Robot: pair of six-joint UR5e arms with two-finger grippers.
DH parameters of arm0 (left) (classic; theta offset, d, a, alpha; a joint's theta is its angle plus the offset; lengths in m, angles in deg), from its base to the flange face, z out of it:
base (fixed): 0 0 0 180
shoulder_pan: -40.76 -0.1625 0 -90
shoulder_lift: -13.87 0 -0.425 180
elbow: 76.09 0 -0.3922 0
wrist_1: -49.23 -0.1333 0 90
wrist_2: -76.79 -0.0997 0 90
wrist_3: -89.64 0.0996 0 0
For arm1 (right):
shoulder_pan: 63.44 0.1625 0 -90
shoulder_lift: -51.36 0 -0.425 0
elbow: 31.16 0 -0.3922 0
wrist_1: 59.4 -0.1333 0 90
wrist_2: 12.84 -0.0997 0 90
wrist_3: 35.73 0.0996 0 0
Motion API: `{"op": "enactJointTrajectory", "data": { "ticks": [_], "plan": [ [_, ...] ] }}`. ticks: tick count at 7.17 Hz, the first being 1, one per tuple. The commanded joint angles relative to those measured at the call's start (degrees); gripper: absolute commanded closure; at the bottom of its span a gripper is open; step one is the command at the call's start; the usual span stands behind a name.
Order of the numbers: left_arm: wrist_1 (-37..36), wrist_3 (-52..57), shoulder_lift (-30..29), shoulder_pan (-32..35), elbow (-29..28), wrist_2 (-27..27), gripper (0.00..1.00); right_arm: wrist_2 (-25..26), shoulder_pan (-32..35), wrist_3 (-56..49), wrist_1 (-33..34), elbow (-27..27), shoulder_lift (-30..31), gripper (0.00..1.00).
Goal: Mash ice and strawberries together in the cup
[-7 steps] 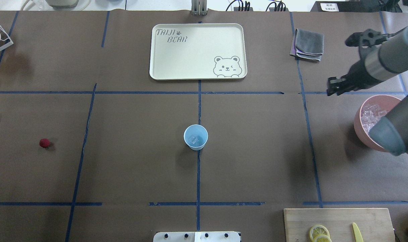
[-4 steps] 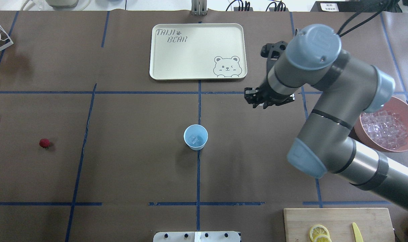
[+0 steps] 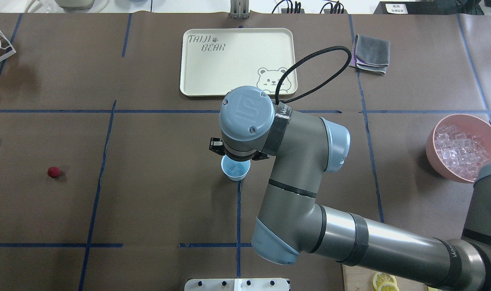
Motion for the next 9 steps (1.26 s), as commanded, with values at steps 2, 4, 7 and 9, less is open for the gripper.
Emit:
{"op": "enactJointTrajectory", "data": {
  "ticks": [2,4,7,9],
  "plan": [
    [0.0,0.0,0.0,0.0,-0.1,0.0,0.00,1.2,-1.6,0.4,-0.2,1.1,-0.1,0.23],
    [0.0,0.0,0.0,-0.1,-0.1,0.0,0.00,1.2,-1.6,0.3,-0.3,1.3,0.0,0.02],
    [0.0,0.0,0.0,-0.2,0.1,0.0,0.00,0.6,1.7,-0.8,-0.3,0.8,0.2,0.01],
    [-0.1,0.0,0.0,-0.4,-0.1,0.0,0.00,-7.6,11.7,-10.6,0.0,0.7,3.6,0.01]
  ]
}}
